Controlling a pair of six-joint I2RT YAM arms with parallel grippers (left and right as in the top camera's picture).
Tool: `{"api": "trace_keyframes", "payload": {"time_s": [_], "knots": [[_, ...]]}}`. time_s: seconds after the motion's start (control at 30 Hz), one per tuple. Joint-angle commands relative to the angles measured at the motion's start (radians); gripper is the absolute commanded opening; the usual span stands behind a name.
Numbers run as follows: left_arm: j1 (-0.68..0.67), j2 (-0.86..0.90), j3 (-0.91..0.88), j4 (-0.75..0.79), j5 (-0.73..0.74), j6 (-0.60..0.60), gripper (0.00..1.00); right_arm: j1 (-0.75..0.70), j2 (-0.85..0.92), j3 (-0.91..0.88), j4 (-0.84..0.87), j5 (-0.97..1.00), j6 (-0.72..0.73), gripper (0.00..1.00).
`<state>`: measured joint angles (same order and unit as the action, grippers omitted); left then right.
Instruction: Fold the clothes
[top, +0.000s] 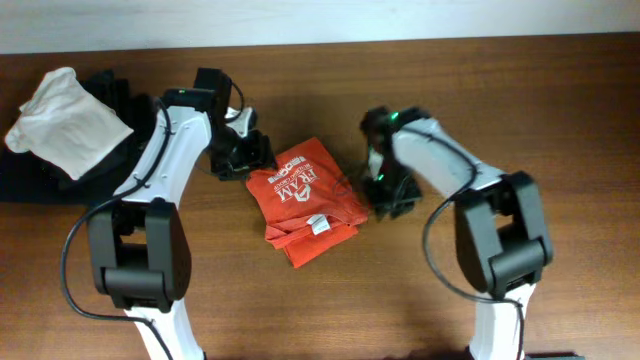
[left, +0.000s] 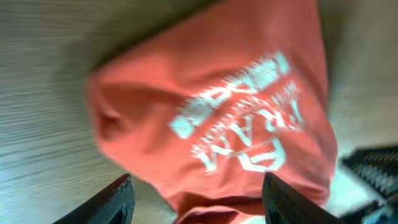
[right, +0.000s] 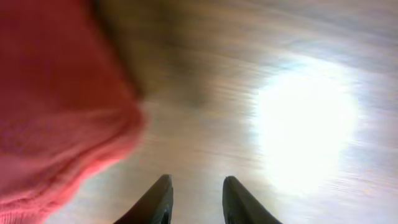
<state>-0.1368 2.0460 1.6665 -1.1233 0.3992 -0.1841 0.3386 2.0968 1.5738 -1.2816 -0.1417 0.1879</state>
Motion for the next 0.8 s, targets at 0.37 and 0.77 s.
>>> {"api": "trace_keyframes", "payload": {"time_s": [0.37,0.77], "knots": [[-0.346,0.003,-0.283,0.054,0.076,0.021,0.57,-0.171,-0.032,0.102,-0.117,0.069,-0.015,0.31],[-0.324,-0.108,-0.227,-0.099,-0.064,-0.025,0.44,-0.175,-0.032,0.102,-0.117,0.076,-0.015,0.31]]}}
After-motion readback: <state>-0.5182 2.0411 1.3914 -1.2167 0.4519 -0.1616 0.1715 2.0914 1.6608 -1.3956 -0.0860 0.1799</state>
